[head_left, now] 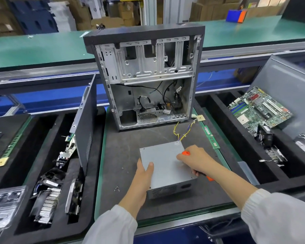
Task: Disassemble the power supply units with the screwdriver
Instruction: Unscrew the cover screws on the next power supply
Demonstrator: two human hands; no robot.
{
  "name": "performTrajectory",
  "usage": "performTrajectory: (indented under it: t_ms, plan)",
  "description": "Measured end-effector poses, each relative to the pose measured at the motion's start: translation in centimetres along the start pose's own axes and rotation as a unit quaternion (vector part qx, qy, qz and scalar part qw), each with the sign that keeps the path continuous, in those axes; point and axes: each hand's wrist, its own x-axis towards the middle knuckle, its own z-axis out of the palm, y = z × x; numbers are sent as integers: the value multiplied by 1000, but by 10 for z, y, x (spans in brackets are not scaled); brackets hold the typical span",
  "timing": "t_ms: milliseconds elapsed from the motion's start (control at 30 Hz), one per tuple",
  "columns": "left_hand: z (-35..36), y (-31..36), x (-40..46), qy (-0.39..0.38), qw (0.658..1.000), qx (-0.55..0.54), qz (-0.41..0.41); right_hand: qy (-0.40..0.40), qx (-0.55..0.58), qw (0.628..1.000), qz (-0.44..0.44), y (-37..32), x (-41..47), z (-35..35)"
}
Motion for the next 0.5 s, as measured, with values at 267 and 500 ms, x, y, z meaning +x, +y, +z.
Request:
performTrajectory:
  t_ms: [267, 500]
  plan:
    - [3, 8, 0, 9, 1000, 9, -25, 49, 15, 999, 15, -9, -5, -8]
    - [-4, 6, 0, -13, 998, 66, -10, 67, 6, 998, 12, -5, -13, -7]
